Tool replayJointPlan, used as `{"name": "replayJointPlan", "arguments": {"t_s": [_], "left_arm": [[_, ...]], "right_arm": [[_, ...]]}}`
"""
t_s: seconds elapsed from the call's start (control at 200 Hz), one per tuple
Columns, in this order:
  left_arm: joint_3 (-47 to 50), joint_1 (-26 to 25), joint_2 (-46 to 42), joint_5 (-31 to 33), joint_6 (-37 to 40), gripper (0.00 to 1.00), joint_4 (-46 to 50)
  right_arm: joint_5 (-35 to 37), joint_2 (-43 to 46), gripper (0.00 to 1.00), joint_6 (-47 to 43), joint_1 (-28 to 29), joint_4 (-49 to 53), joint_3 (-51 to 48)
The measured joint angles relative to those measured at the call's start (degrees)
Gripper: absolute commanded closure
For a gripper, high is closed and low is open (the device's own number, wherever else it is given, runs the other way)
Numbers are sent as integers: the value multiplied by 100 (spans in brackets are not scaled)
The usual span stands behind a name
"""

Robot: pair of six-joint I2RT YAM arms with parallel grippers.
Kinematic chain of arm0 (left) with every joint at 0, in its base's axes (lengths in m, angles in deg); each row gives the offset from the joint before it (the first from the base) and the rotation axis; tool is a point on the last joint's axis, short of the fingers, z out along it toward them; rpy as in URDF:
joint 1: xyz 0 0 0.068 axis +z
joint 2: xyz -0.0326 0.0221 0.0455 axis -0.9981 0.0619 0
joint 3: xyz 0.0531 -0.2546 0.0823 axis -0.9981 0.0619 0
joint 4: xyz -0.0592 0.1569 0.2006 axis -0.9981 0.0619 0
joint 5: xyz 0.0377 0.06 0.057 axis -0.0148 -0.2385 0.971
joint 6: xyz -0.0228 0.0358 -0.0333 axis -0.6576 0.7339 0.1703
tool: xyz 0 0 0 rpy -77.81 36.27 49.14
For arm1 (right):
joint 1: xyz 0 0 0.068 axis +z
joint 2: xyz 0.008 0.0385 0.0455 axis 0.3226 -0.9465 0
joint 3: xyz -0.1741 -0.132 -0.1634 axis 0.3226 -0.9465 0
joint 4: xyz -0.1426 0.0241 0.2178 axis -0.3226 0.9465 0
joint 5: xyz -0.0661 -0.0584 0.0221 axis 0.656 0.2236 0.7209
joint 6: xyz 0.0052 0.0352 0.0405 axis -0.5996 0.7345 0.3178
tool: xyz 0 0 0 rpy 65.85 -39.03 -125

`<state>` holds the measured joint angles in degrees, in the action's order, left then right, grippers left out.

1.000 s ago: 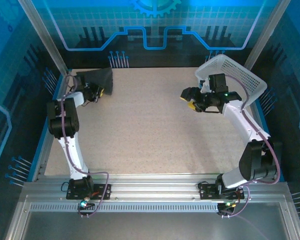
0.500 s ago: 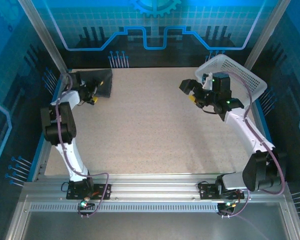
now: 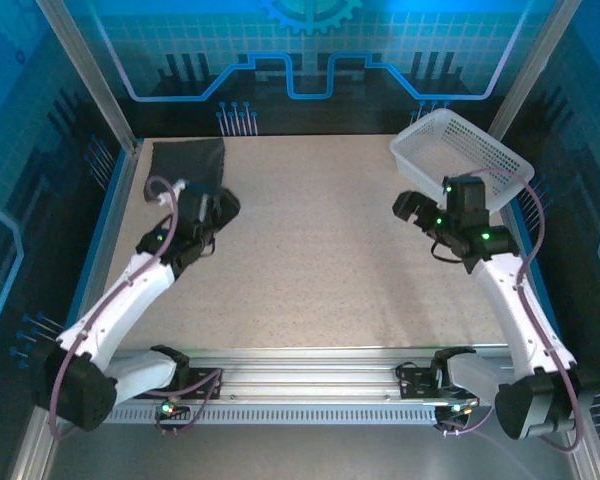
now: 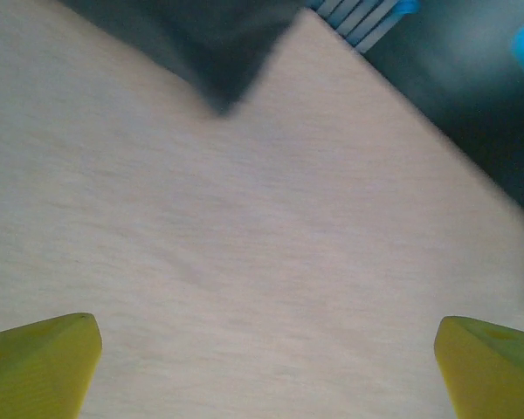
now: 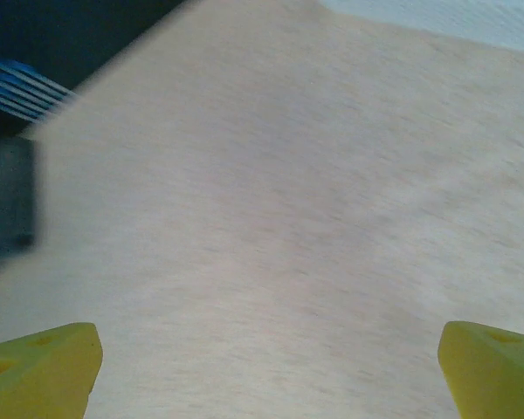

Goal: Fold and stack the t-shirts

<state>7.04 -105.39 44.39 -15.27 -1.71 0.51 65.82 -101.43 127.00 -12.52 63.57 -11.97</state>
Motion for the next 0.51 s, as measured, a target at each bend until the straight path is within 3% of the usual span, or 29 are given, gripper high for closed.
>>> {"name": "replayJointPlan", "arguments": {"t_s": [0.11,0.23,0.375,0.505], "left_arm": [[1220,44,-684,811,1543,1,-372],[2402,299,-1047,798,2865,1,-1482],[2721,1016,-350,345,3353,1,-2406],[2638,1493,715,-190,3508,1,-3316]], "right_arm": [[772,-76,0,-339,79,-608,-1023],[1923,-271,0,-1357,564,-1480,-1847],[2365,-1019,0,-2415,634,-2524,-1978],[2135,-1447,0,-2942,546,-3775,-2350]]}}
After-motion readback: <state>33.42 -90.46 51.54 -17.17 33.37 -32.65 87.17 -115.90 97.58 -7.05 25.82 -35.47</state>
